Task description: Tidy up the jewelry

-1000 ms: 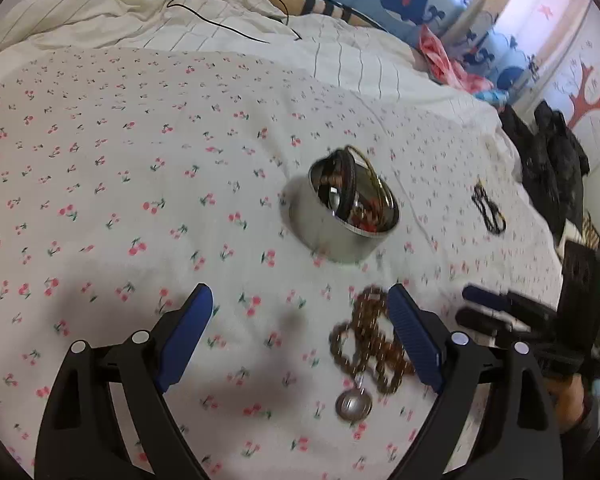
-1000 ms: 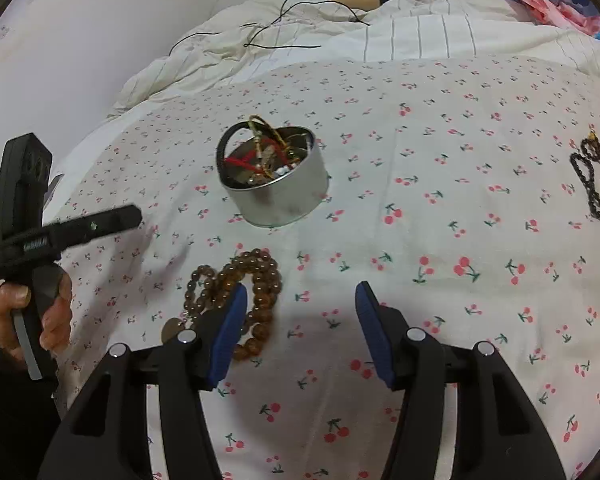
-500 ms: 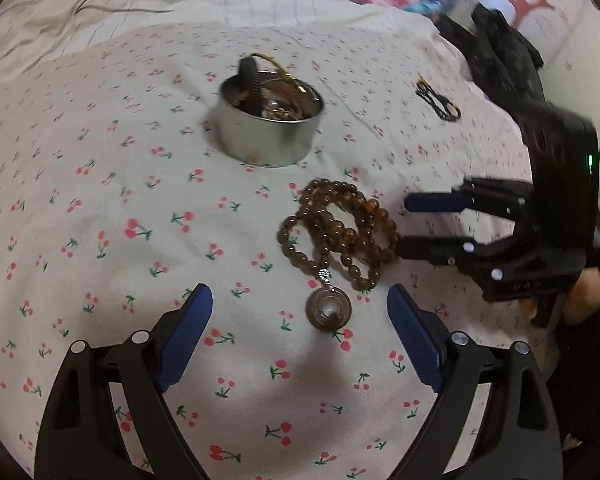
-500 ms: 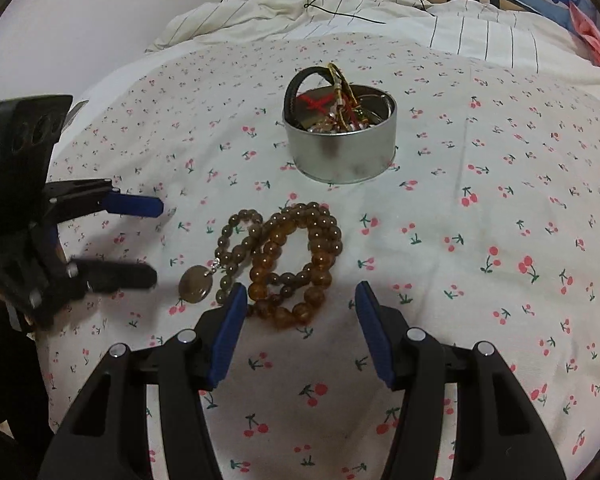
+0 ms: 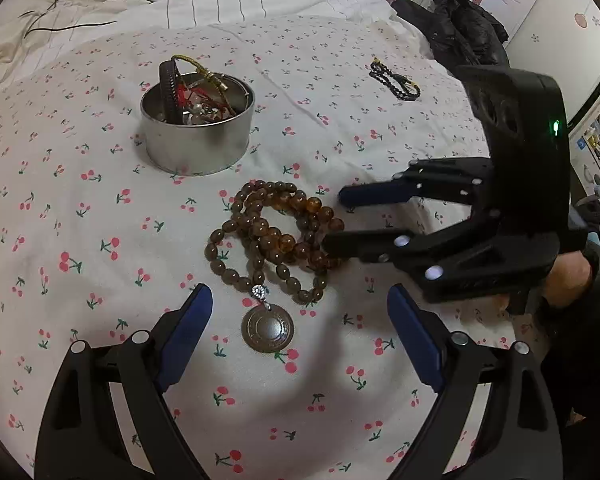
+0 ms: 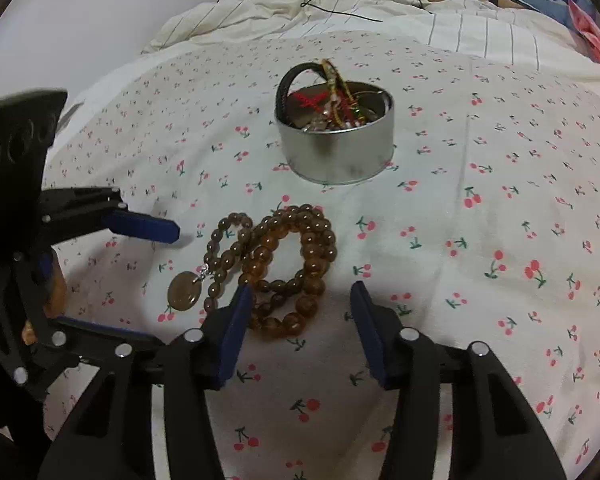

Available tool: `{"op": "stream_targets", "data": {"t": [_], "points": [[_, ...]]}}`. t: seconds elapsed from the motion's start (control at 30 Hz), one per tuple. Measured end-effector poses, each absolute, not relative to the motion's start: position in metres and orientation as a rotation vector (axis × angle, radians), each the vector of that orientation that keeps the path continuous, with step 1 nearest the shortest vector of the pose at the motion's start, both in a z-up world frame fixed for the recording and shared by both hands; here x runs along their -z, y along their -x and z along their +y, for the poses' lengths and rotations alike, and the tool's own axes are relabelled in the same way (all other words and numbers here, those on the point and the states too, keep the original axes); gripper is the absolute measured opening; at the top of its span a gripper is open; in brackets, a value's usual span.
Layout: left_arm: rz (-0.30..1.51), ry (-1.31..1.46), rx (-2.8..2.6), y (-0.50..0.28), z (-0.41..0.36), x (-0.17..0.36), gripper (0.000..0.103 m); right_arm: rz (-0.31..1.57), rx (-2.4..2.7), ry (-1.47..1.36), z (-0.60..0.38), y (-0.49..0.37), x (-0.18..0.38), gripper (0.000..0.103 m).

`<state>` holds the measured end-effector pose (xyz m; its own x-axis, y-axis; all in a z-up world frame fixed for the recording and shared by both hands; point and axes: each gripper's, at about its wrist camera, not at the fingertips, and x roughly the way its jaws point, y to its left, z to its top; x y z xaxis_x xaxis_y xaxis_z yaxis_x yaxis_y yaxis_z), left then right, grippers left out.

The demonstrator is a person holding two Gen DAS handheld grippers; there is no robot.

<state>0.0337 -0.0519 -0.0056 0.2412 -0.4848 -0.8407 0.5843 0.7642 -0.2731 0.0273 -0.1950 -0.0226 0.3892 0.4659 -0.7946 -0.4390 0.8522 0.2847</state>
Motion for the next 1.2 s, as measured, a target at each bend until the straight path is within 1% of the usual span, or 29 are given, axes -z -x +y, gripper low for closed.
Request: {"op": "stream_targets", "data": {"t": [0.03, 0.07, 0.1, 0.17, 0.2, 0.27, 0.43, 0.47, 0.63, 0.67, 0.7, 0.73, 0.77, 0.83, 0.9, 0.93, 0.97, 1.0, 1.03, 1.07, 1.2], "points": [[1.107, -0.104, 0.727, -0.035, -0.051, 0.006, 0.085, 1.018, -0.583, -0.024, -0.192, -0.027, 0.023, 0.044], [1.108, -0.102, 0.716, -0.036, -0.051, 0.006, 0.085, 1.015, -0.589, -0.017, -0.189, -0.026, 0.023, 0.038], [1.11, -0.099, 0.707, -0.038, -0.05, 0.007, 0.085, 1.015, -0.592, -0.009, -0.187, -0.025, 0.024, 0.036], [1.111, -0.099, 0.684, -0.04, -0.048, 0.008, 0.085, 1.016, -0.57, 0.031, -0.185, -0.024, 0.023, 0.017], [1.112, -0.101, 0.672, -0.041, -0.047, 0.009, 0.085, 1.023, -0.565, 0.043, -0.186, -0.024, 0.024, 0.015], [1.111, -0.103, 0.661, -0.043, -0.047, 0.009, 0.085, 1.028, -0.568, 0.042, -0.189, -0.023, 0.025, 0.013], [1.106, -0.135, 0.647, -0.044, -0.05, 0.011, 0.085, 1.02, -0.566, 0.073, -0.199, -0.021, 0.015, 0.013], [1.108, -0.143, 0.645, -0.044, -0.051, 0.012, 0.085, 1.02, -0.561, 0.081, -0.205, -0.021, 0.013, 0.011], [1.114, -0.166, 0.641, -0.044, -0.054, 0.015, 0.085, 1.051, -0.52, 0.065, -0.228, -0.026, 0.015, 0.011], [1.112, -0.172, 0.646, -0.044, -0.055, 0.015, 0.085, 1.064, -0.519, 0.046, -0.233, -0.028, 0.016, 0.012], [1.113, -0.171, 0.646, -0.045, -0.055, 0.015, 0.085, 1.073, -0.527, 0.023, -0.235, -0.028, 0.017, 0.019], [1.114, -0.169, 0.646, -0.045, -0.055, 0.015, 0.085, 1.064, -0.532, -0.014, -0.236, -0.029, 0.017, 0.044], [1.116, -0.168, 0.645, -0.046, -0.056, 0.016, 0.085, 1.035, -0.529, -0.049, -0.235, -0.029, 0.016, 0.062], [1.118, -0.166, 0.645, -0.047, -0.056, 0.016, 0.085, 0.997, -0.543, -0.055, -0.225, -0.029, 0.014, 0.062], [1.118, -0.166, 0.647, -0.047, -0.057, 0.016, 0.085, 0.997, -0.524, -0.014, -0.211, -0.032, 0.017, 0.061], [1.118, -0.166, 0.647, -0.047, -0.058, 0.016, 0.085, 1.006, -0.513, 0.02, -0.205, -0.032, 0.021, 0.051], [1.119, -0.167, 0.647, -0.047, -0.058, 0.016, 0.085, 1.019, -0.521, 0.036, -0.2, -0.032, 0.027, 0.038], [1.119, -0.167, 0.648, -0.047, -0.059, 0.016, 0.085, 1.03, -0.531, 0.043, -0.197, -0.032, 0.029, 0.03], [1.12, -0.17, 0.649, -0.047, -0.059, 0.016, 0.085, 1.034, -0.539, 0.06, -0.194, -0.031, 0.031, 0.017], [1.12, -0.17, 0.648, -0.048, -0.059, 0.016, 0.085, 1.028, -0.541, 0.081, -0.192, -0.03, 0.029, 0.012], [1.114, -0.16, 0.652, -0.05, -0.06, 0.014, 0.085, 1.013, -0.548, 0.095, -0.201, -0.026, 0.017, 0.012]]}}
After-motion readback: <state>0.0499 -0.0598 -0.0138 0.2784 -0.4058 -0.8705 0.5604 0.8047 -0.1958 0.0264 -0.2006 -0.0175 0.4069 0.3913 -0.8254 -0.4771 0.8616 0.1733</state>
